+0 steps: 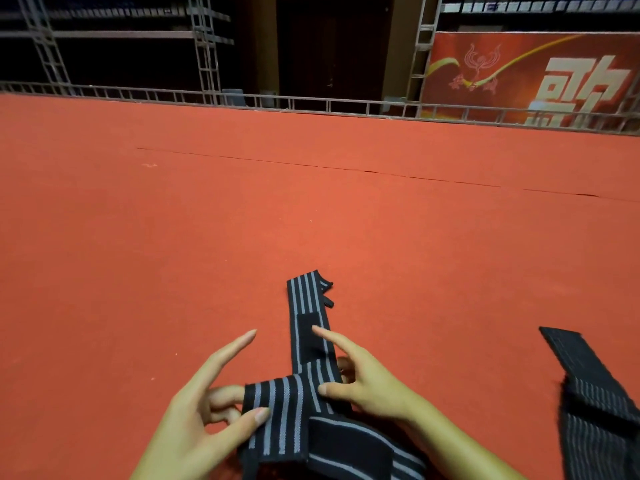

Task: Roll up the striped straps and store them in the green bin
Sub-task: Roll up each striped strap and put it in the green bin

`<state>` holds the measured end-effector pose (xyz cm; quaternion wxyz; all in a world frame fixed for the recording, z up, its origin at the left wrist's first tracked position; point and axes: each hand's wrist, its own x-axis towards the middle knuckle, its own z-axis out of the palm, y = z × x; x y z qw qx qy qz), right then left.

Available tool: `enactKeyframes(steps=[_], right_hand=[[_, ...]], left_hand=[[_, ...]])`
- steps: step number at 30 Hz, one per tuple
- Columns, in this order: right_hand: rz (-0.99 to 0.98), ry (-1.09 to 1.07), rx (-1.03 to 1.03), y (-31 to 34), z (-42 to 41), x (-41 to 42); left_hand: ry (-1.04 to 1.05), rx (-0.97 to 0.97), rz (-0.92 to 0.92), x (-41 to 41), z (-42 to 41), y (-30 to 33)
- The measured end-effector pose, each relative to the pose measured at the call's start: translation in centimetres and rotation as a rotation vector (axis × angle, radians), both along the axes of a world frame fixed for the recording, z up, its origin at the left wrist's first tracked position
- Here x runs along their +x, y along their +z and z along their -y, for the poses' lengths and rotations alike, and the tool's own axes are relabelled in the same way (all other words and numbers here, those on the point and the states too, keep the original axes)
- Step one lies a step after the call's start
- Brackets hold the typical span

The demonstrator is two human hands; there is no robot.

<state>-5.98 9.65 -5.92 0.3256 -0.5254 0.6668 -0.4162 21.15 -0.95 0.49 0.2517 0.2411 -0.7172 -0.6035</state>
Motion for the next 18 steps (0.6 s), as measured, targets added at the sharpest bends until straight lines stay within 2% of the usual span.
enactKeyframes(steps=[2, 5, 9, 12, 14, 18], right_hand=[[-0.052, -0.012, -0.077, 0.6, 0.0, 0.0], [-0.139, -0.072, -0.157, 2.1, -0.4, -0.2], [-0.176, -0.107, -0.197, 3.6, -1.6, 0.6], [-0.082, -0.177, -0.304, 5.1, -1.9, 0.8], [-0.069, -0.278, -0.396, 7.7, -2.1, -0.3], [-0.093, -0.261, -0.463, 14.3, -3.2, -1.1]], left_hand=[[-0.028, -0.046, -0.064, 0.3, -0.5, 0.4], [-0.002, -0.093, -0.066, 1.0, -0.7, 1.2], [0.001, -0.038, -0.11, 1.8, -1.5, 2.6], [-0.007, -0.039, -0.114, 2.3, -2.4, 3.7], [-0.004, -0.04, -0.118, 2.8, -2.9, 4.3], [0.049, -0.065, -0.124, 3.1, -3.7, 5.4]])
